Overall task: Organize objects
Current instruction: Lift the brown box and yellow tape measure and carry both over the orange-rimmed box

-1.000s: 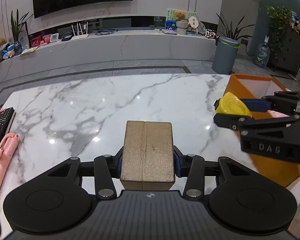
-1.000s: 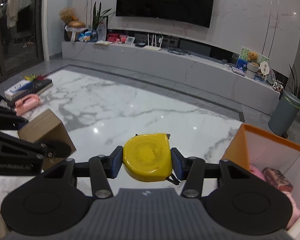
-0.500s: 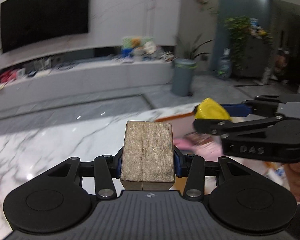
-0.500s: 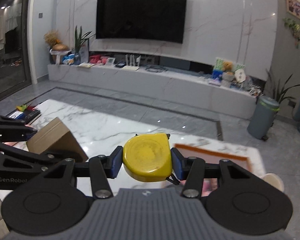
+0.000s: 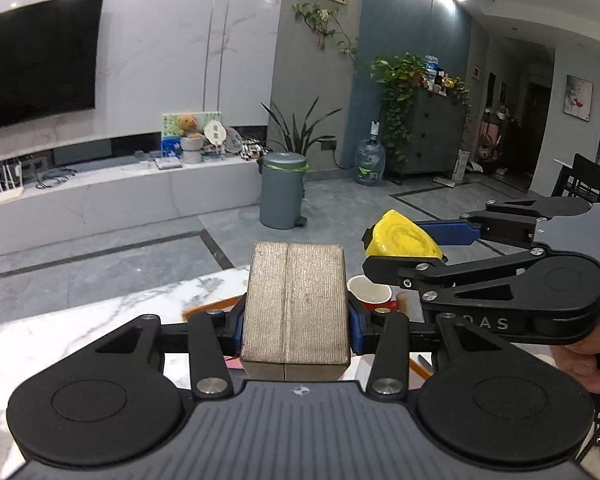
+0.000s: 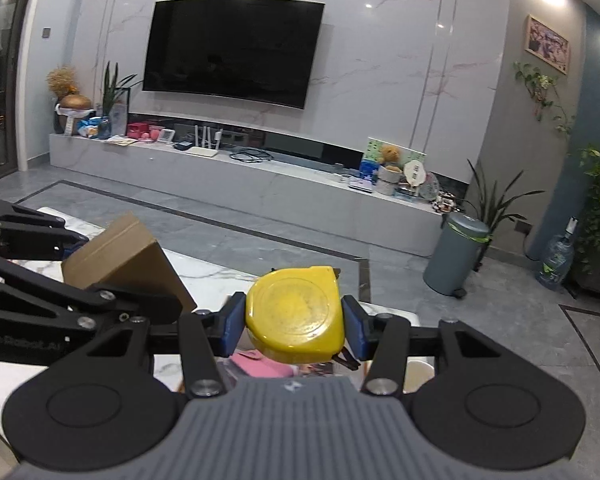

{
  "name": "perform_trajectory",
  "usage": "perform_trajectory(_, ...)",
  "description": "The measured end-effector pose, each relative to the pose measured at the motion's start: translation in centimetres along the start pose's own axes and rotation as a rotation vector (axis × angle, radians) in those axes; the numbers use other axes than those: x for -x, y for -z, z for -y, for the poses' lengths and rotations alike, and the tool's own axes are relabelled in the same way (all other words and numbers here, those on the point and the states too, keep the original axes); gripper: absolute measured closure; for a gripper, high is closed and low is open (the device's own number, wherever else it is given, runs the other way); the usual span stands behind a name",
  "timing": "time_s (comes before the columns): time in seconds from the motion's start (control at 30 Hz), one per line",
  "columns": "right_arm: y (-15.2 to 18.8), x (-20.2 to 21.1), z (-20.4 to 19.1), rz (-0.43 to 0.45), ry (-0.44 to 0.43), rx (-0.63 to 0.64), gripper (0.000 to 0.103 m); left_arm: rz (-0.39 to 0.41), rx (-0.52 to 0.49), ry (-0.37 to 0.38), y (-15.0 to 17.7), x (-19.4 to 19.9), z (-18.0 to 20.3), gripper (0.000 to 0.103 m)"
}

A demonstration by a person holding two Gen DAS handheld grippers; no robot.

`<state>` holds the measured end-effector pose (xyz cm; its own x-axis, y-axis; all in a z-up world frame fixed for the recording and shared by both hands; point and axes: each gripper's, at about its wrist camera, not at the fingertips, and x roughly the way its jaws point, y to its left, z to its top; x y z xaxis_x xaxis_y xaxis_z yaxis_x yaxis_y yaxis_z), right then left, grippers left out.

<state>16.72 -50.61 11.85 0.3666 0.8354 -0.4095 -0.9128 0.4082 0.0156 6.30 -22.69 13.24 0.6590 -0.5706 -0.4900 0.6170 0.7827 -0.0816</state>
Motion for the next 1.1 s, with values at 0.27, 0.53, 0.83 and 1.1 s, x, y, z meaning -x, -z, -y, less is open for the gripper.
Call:
perform_trajectory(0.27,1.5,-3.8,1.8,-0.057,0.047,-0.045,0.050,-0.091,0.042,0.006,1.6,-6.5,-0.5,0.052)
perform_trajectory(0.53,3.6,-10.5,4.1,-0.177,0.027,-0.161,0.050,-0.186,0.113,0.015,3.2,-11.3,-3.1,0.052)
perform_trajectory(0.83,5.5,-17.7,5.5,-0.304,0.011,-0.252,0.050,-0.291,0.091,-0.068,4.1,-15.6,-3.9,0.052)
perform_trajectory(1.1,6.4,-22.2,6.7,-0.366,0.025,-0.267,0.050,-0.365,0.082,-0.108,3.8,-18.2,-4.5,0.052)
